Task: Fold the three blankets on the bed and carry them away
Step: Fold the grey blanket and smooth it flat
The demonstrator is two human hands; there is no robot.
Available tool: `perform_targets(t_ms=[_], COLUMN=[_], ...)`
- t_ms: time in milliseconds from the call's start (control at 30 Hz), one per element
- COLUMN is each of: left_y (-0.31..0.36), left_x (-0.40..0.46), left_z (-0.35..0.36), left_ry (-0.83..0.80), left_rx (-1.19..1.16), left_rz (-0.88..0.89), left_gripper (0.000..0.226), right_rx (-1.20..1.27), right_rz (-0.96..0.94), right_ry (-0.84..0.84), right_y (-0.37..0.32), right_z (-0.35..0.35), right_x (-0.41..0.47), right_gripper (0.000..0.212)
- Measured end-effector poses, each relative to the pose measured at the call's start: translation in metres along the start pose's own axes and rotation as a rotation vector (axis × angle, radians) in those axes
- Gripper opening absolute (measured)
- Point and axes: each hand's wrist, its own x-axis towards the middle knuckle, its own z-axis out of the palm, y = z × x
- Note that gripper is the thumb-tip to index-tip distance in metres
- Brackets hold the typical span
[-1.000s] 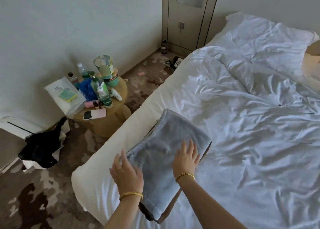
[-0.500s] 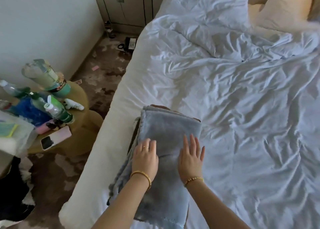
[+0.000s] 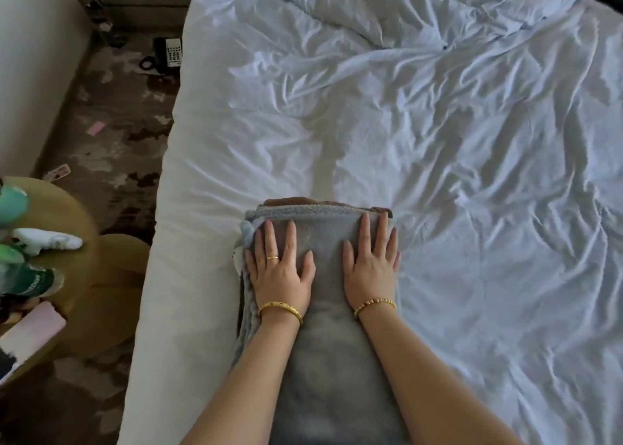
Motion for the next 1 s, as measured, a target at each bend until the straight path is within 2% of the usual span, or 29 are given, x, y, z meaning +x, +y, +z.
perform_targets(t_ms=[133, 200, 267, 333, 433, 533, 600, 667, 700, 767, 800, 867, 900, 967, 1000], left_y=[-0.020, -0.037, -0.057, -0.075, -0.092, -0.092, -0.093, -0.094, -0.092, -0.089, -0.087, -0.085, -0.085, -0.084, -0.084], left_x=[-0.014, -0.024, -0.034, -0.043, -0.046, -0.039, -0.036, -0.035, -0.035, -0.033, -0.032, -0.032, -0.032, -0.033, -0.034], left_z=[-0.016, -0.028, -0.039, -0.043, -0.042, -0.042, -0.034, -0.026, -0.022, -0.014, -0.011, -0.007, -0.007, -0.010, -0.013], left_ry=[-0.144, -0.265, -0.456, -0.700, -0.856, -0.928, -0.918, -0.899, -0.898, -0.837, -0.801, -0.800, -0.809, -0.801, -0.800], left_rx=[-0.108, -0.333, -0.569, -0.662, -0.733, -0.861, -0.938, -0.975, -0.975, -0.938, -0.926, -0.932, -0.922, -0.888, -0.869], left_rz=[-0.230, -0.418, -0.655, -0.819, -0.820, -0.777, -0.758, -0.726, -0.711, -0.677, -0.653, -0.657, -0.674, -0.689, -0.698], left_gripper=[0.102, 0.120, 0.123, 0.114, 0.110, 0.133, 0.137, 0.132, 0.121, 0.084, 0.075, 0.092, 0.091, 0.059, 0.050], right_rx=[0.352, 0.486, 0.634, 0.738, 0.833, 0.876, 0.870, 0.884, 0.892, 0.886, 0.861, 0.865, 0.916, 0.916, 0.894], right_rz=[0.151, 0.329, 0.456, 0.533, 0.595, 0.645, 0.666, 0.699, 0.700, 0.694, 0.685, 0.660, 0.655, 0.629, 0.676], right_ry=[-0.092, -0.245, -0.401, -0.543, -0.724, -0.841, -0.900, -0.935, -0.924, -0.837, -0.786, -0.750, -0.735, -0.698, -0.676], right_y=[0.023, 0.042, 0.056, 0.061, 0.062, 0.068, 0.075, 0.078, 0.078, 0.077, 0.077, 0.076, 0.074, 0.076, 0.082], right_z=[-0.013, -0.023, -0.031, -0.038, -0.044, -0.038, -0.031, -0.025, -0.022, -0.012, -0.007, -0.004, -0.005, -0.004, -0.003], right_x=[-0.018, -0.032, -0.046, -0.054, -0.055, -0.049, -0.046, -0.045, -0.044, -0.041, -0.038, -0.037, -0.037, -0.039, -0.041], right_gripper=[0.082, 0.084, 0.071, 0.065, 0.069, 0.059, 0.051, 0.045, 0.043, 0.047, 0.053, 0.053, 0.051, 0.051, 0.058])
